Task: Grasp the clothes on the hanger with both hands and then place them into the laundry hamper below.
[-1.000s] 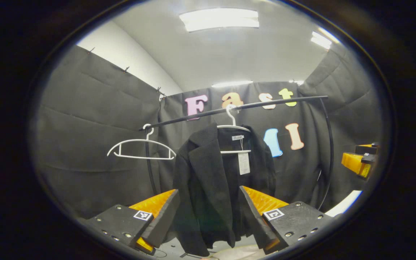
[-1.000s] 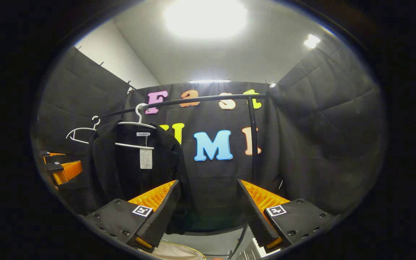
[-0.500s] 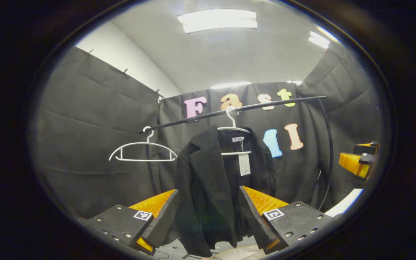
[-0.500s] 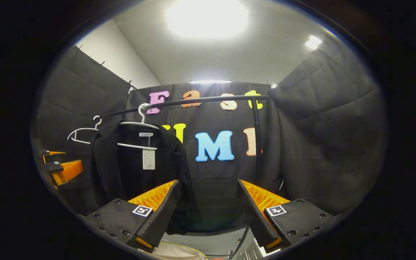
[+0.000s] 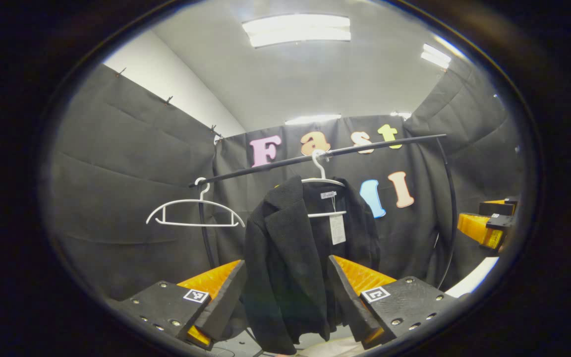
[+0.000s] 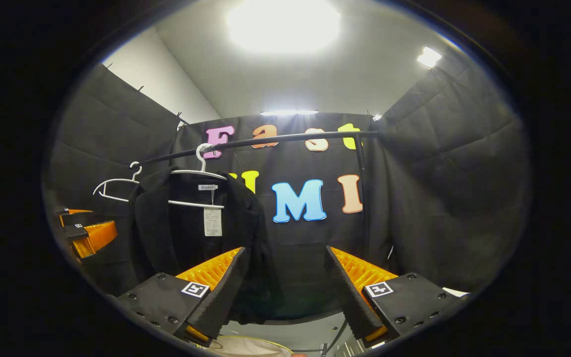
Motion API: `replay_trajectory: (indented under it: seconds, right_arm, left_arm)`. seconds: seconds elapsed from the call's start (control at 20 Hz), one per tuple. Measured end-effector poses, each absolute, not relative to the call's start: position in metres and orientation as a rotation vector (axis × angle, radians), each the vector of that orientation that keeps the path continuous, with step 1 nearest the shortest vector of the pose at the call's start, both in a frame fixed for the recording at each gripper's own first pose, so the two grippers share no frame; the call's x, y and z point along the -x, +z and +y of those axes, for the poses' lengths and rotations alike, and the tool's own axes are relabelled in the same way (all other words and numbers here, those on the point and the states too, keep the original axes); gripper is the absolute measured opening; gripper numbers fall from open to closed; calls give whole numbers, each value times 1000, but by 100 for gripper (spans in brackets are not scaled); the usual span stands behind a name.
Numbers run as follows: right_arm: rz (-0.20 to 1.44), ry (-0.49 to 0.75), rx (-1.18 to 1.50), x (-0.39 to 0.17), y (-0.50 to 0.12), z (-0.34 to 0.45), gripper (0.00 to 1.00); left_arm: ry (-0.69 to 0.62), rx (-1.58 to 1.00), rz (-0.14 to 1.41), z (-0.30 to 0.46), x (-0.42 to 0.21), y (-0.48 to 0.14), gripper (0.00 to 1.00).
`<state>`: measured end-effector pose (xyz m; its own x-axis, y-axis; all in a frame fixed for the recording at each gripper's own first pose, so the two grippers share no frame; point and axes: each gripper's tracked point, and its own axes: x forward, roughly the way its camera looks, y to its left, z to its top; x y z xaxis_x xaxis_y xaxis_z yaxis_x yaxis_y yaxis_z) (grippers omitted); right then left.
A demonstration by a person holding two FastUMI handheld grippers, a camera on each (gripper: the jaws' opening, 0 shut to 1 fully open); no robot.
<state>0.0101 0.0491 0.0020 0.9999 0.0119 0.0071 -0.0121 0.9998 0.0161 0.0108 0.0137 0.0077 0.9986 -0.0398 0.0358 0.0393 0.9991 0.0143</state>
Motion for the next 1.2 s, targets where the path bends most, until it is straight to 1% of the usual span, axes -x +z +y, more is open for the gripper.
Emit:
replay_trajectory:
  seconds: [0.15,0.25,0.35,0.4,0.45,0.55,0.6,0.65,0.75,0.8,0.85,0.95,1.0,1.2]
  right_arm:
    - [-8,43,-10,-25,5,59,96]
    - [-13,69,-10,-39,7,66,98]
    - [-20,106,-18,-55,9,74,98]
    - [-24,128,-21,-63,10,77,96]
    - [-24,152,-23,-72,9,81,98]
    - [-19,196,-23,-92,6,89,98]
    - [-17,215,-24,-101,5,92,96]
    - [-16,232,-28,-111,5,95,98]
    - [-12,267,-43,-130,2,102,98]
    - [-8,285,-50,-139,1,106,96]
    - [-7,300,-55,-148,0,109,98]
    - [-6,328,-63,-165,-2,116,98]
    - [-5,342,-66,-173,-4,119,96]
    - [5,389,-82,-202,-11,133,96]
  left_arm:
    - [-22,-11,-44,15,-18,14,95]
    - [-12,-10,-48,11,-24,17,95]
    - [9,-9,-52,9,-31,19,95]
    - [21,-10,-54,6,-35,20,95]
    - [36,-15,-54,4,-39,20,95]
    - [62,-27,-51,0,-49,21,95]
    - [69,-31,-55,-4,-56,22,94]
    - [82,-39,-55,-6,-62,23,94]
    - [107,-52,-52,-9,-75,23,94]
    - [116,-54,-52,-12,-81,22,94]
    - [125,-59,-51,-15,-87,22,95]
    - [143,-71,-47,-19,-100,20,95]
    - [151,-75,-45,-21,-106,17,95]
    - [181,-91,-32,-29,-129,10,95]
